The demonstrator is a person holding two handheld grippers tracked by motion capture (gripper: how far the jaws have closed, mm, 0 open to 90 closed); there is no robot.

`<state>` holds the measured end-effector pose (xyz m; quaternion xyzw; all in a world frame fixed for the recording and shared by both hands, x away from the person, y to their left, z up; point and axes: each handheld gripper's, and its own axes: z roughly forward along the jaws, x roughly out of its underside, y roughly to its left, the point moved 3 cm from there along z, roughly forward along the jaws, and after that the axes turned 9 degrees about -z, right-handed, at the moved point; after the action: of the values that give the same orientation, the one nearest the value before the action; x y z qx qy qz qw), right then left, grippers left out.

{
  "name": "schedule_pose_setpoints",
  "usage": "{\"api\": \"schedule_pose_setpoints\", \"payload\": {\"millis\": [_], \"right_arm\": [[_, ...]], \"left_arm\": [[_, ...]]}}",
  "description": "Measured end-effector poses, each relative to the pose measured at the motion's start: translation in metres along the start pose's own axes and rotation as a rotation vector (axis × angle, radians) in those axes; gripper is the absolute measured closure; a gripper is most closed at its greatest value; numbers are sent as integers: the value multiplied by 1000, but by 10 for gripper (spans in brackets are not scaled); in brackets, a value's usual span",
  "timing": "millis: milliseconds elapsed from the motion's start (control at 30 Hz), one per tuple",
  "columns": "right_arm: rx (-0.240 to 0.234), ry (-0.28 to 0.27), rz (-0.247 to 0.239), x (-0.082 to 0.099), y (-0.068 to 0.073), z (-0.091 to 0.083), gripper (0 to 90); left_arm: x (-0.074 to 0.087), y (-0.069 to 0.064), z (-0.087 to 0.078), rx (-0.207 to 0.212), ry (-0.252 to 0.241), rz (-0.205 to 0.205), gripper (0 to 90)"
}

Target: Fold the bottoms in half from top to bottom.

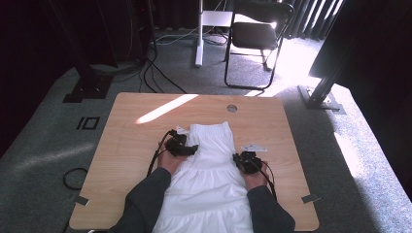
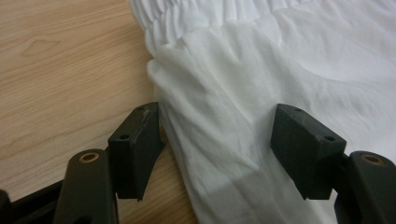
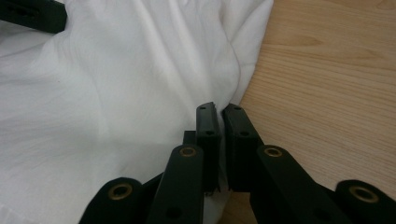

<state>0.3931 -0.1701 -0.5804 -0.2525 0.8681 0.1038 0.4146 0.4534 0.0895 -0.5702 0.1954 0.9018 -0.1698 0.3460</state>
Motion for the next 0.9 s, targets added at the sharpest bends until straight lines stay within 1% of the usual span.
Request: {"api": "schedule_pose_setpoints", "payload": {"millis": [33, 67, 100, 133, 167, 233, 300, 333, 400, 433, 467, 533, 633, 667, 700, 733, 767, 800, 833, 867, 900], "right_arm": [[-4, 5, -1, -1, 0, 0, 820], [-14, 12, 3, -2, 0, 0, 777], [-32, 20, 2, -3, 1, 0, 705], [-37, 29, -5, -5, 1, 0, 645], [-37, 34, -12, -6, 0, 0, 585], [-32, 25, -14, -13, -3, -1, 512], [-29, 7, -4, -24, -7, -3, 446], [-38, 8, 4, -31, -10, -2, 404], [-37, 24, 16, -44, -16, 5, 371], [-30, 25, 9, -50, -18, 10, 340], [-25, 39, 4, -55, -20, 16, 309], [-57, 71, 3, -63, -21, 30, 273], [-53, 79, 1, -65, -21, 35, 271], [-45, 110, -16, -67, -22, 52, 271], [-29, 120, -21, -67, -23, 58, 275], [-16, 137, -15, -66, -24, 62, 301], [-14, 134, -14, -65, -24, 64, 332], [-19, 124, -20, -66, -23, 65, 391], [-24, 120, -40, -67, -22, 65, 458], [-7, 124, -72, -68, -20, 66, 510], [-8, 123, -77, -69, -18, 66, 590]], "left_arm": [[0, 0, 0, 7, -1, 1, 378], [0, -1, 0, 17, -1, 0, 410], [0, -1, 0, 18, 0, 4, 435], [0, -1, -1, 16, 3, 8, 450], [0, -2, -1, 17, 5, 9, 457], [0, -2, 0, 18, 6, 11, 467], [0, -3, 0, 20, 4, 11, 467], [0, -3, 0, 19, 3, 10, 467], [0, -4, 1, 21, 2, 13, 466], [-1, -4, 1, 21, 1, 11, 466], [-1, -5, 1, 23, 0, 11, 465], [-1, -5, 2, 26, -1, 10, 465], [-1, -4, 2, 29, 2, 11, 465], [-2, -4, 2, 29, 3, 11, 466], [-2, -4, 2, 27, 4, 14, 466], [-2, -5, 2, 24, 4, 14, 466], [-3, -5, 3, 14, 7, 14, 469], [-4, -6, 3, 5, 11, 16, 475], [-5, -7, 4, -1, 15, 14, 486], [-7, -7, 5, 0, 22, 12, 511], [-9, -7, 6, 5, 32, 7, 552]]}}
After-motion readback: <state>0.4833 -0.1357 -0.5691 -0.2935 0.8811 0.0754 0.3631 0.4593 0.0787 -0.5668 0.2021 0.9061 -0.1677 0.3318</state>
